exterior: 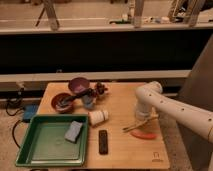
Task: Place fork in table surface
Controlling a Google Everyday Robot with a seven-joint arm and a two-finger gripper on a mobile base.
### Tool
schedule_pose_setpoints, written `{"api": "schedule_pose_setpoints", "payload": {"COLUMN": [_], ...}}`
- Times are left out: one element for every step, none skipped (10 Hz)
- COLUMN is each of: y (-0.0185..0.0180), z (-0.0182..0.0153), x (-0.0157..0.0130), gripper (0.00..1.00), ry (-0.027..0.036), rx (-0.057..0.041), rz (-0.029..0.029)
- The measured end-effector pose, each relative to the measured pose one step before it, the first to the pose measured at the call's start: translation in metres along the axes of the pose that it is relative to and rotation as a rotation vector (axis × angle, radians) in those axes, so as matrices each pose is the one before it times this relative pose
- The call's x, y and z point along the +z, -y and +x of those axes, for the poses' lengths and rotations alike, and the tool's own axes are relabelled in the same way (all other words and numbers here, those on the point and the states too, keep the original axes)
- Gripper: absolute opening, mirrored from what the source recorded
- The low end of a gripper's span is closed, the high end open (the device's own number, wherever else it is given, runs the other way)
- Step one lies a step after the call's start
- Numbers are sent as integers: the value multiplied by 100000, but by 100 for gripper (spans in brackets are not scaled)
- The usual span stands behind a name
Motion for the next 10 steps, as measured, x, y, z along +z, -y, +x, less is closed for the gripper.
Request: {"api": "schedule_pose_setpoints", "payload": {"y": [-194, -186, -334, -126, 126, 180, -79, -120, -155, -57], "z": [373, 517, 485, 103, -159, -239, 10, 44, 11, 8], "x": [98, 5, 12, -12, -51, 96, 151, 128, 230, 151], "gripper": [1, 2, 9, 18, 28, 40, 50, 59, 71, 78], "ry": [-3, 713, 683, 120, 349, 1139, 770, 474, 303, 44], "rx": [3826, 3427, 4541, 1281, -164, -60, 42, 245, 219, 44], "rz": [639, 961, 302, -56, 732, 514, -174, -215, -557, -329]}}
